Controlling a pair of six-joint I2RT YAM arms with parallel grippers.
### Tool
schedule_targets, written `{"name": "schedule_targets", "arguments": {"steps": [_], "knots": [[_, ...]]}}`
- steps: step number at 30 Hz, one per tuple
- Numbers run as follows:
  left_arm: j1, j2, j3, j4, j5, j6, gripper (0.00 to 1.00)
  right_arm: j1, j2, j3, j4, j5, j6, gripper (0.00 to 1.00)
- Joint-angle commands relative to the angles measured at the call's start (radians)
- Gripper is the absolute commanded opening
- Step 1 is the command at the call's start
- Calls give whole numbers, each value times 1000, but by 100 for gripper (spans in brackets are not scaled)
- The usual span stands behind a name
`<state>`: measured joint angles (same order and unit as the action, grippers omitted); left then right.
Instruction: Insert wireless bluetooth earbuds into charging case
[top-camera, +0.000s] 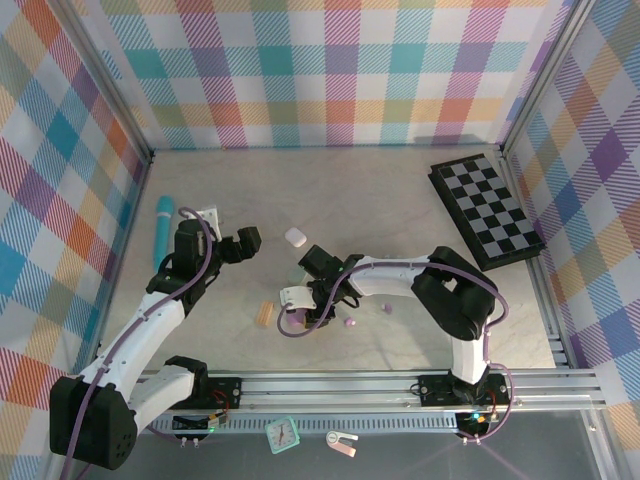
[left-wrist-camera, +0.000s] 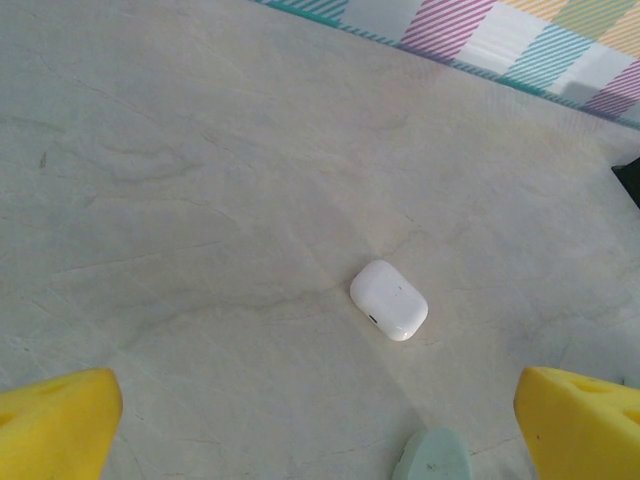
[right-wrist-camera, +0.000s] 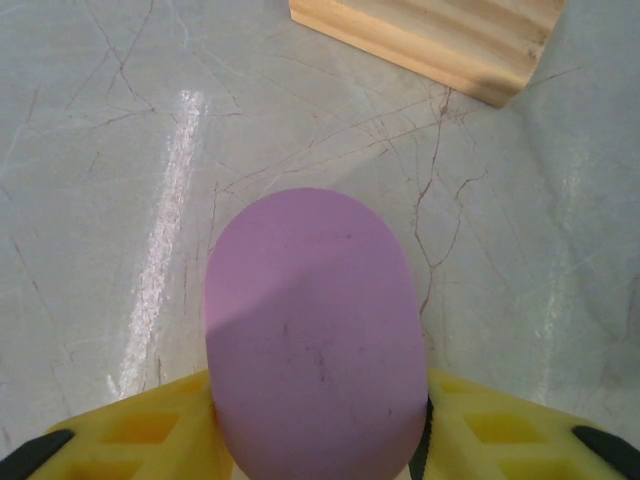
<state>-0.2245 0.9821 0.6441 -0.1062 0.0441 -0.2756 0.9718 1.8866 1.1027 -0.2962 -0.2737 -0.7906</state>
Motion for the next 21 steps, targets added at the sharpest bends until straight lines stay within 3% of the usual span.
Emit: {"name": "schedule_targets", "arguments": {"steps": [1,9,16,21], "knots": [[10,-14,-11,-6,10,7,100,9,11,18,-12,-38,16,42],[-2,-33,-32,31,19,8,100,-3,-111,-64,11,-17,64,38],[-110,-128,-54,59,49,128,100,-95,-318,-139,-39,-45,105,37],[-156,-178,-14,45,222,257,100,-194,-456,-134,-143,-72,99,36]]}}
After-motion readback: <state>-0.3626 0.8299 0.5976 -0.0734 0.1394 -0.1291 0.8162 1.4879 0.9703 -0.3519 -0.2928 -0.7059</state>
